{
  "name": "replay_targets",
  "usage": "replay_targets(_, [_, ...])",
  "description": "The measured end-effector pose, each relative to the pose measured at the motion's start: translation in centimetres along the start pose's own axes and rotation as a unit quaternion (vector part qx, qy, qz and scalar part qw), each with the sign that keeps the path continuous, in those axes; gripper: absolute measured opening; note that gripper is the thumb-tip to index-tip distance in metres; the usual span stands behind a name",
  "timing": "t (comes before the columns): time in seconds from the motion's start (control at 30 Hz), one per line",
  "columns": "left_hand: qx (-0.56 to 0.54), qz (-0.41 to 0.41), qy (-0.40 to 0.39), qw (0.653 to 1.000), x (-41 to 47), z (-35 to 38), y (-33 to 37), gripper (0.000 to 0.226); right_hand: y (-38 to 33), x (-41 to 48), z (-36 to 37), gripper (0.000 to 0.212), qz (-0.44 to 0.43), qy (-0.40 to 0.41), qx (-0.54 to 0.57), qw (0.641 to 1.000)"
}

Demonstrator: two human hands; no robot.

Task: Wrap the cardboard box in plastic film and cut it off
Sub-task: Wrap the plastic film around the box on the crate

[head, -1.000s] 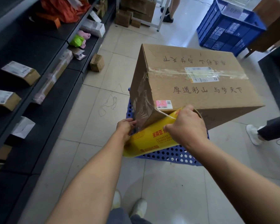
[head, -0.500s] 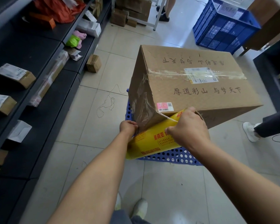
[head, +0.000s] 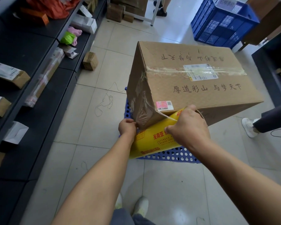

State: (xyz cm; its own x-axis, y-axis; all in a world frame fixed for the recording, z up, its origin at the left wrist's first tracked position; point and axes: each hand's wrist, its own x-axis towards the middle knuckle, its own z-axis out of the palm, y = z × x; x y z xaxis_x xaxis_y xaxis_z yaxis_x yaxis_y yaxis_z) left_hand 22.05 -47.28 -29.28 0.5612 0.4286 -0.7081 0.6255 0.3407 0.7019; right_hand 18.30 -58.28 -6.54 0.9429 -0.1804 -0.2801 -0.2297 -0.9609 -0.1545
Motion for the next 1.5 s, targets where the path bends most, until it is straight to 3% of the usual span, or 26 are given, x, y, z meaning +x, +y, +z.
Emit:
replay_targets(0.27, [0.006, 0.008, -0.144, 0.99, -1.0, -2.4, -0.1, 0.025, 1.0, -1.0, -0.3, 0.059, -0.033, -0.044, 0.041, 0.998])
replay_targets(0.5, [0.076, 0.023, -0.225, 0.971, -1.4, -2.9, -0.4, 0.036, 0.8, -1.1, -1.1, 0.052, -0.073, -0.036, -0.038, 0.996])
replay_targets(0.63, [0.083, 0.02, -0.219, 0.972, -2.0, -2.1, -0.2, 0.045, 0.7, -1.7, -1.4, 0.043, -0.105, -0.028, -0.075, 0.991])
replay_targets(0.77, [0.065, 0.028, -0.192, 0.979, -2.3, -1.3, -0.1, 0.045, 1.1, -2.3, -1.4, 0.049, -0.153, -0.049, -0.114, 0.98])
replay_targets(1.03, [0.014, 0.015, -0.171, 0.985, -2.8, -0.4, -0.6, 0.042, 2.5, 1.2, -1.6, 0.035, -0.101, -0.045, -0.063, 0.992])
replay_targets(1.1, [-0.006, 0.007, -0.173, 0.985, -3.1, -0.4, -0.7, 0.041, 3.3, 1.5, -1.4, 0.041, -0.102, -0.032, -0.047, 0.993])
replay_targets(1.2, [-0.024, 0.006, -0.177, 0.984, -3.3, -0.4, -0.8, 0.041, 4.7, 1.1, -1.2, 0.051, -0.148, -0.004, -0.014, 0.989])
replay_targets(1.3, [-0.023, 0.007, -0.18, 0.983, -3.4, -0.3, -1.0, 0.04, 7.0, 0.2, -1.0, 0.054, -0.235, -0.041, 0.009, 0.971])
replay_targets(1.5, [-0.018, 0.013, -0.17, 0.985, -3.1, -0.1, -1.2, 0.04, 8.9, 0.7, -1.9, 0.06, -0.318, -0.059, -0.127, 0.938])
